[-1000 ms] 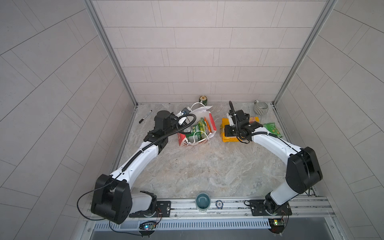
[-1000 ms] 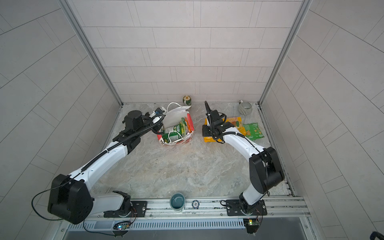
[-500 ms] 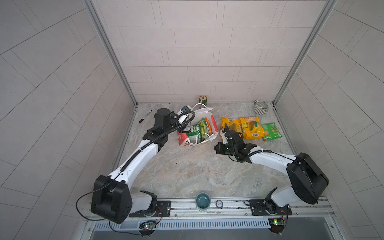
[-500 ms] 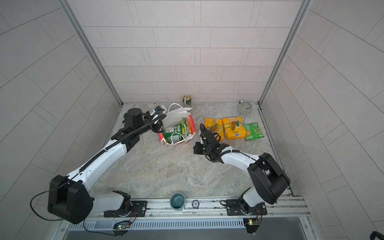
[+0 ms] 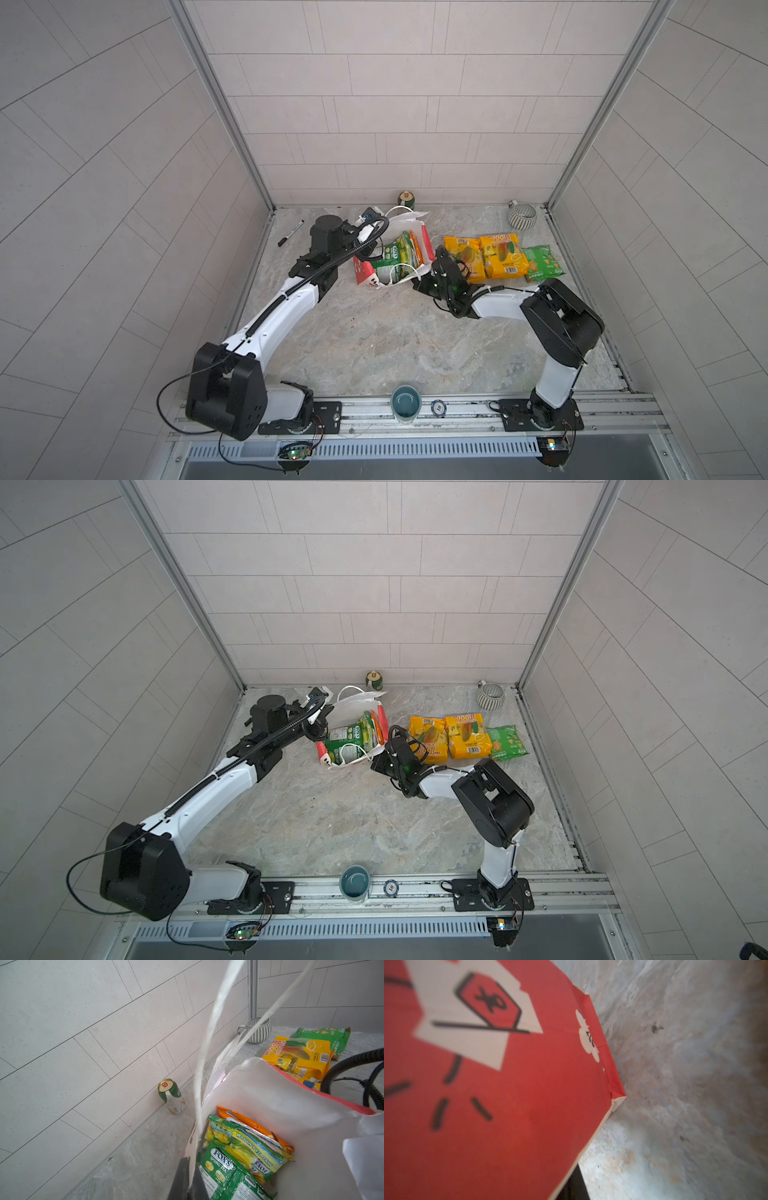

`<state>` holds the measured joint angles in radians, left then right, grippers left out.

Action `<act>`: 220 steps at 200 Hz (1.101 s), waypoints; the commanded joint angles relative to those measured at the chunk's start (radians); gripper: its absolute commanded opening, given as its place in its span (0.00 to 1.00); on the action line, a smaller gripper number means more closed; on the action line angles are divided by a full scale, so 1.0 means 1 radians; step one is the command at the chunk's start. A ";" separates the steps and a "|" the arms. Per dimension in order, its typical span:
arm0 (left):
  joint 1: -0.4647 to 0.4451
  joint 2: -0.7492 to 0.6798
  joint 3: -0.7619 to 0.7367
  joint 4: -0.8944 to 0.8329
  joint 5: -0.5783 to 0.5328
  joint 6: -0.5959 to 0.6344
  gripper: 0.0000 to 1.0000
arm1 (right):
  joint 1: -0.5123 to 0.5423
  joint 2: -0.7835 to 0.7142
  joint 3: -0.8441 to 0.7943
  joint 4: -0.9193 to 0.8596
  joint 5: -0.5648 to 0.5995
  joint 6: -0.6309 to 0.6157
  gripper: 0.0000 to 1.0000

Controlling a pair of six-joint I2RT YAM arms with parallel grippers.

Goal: Take the snacks out of the paper bag
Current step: 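Move the right gripper over the paper bag opening beside the left gripper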

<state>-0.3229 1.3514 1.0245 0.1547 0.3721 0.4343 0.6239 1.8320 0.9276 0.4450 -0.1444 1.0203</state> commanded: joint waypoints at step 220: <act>-0.122 0.000 -0.191 0.257 0.177 0.012 0.00 | 0.001 -0.595 -0.060 -0.240 0.071 -0.520 0.21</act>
<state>-0.4206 1.3487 0.8177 0.3958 0.5812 0.5053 0.6254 1.1709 0.8883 0.1932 -0.0307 0.4179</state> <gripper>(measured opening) 0.051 0.225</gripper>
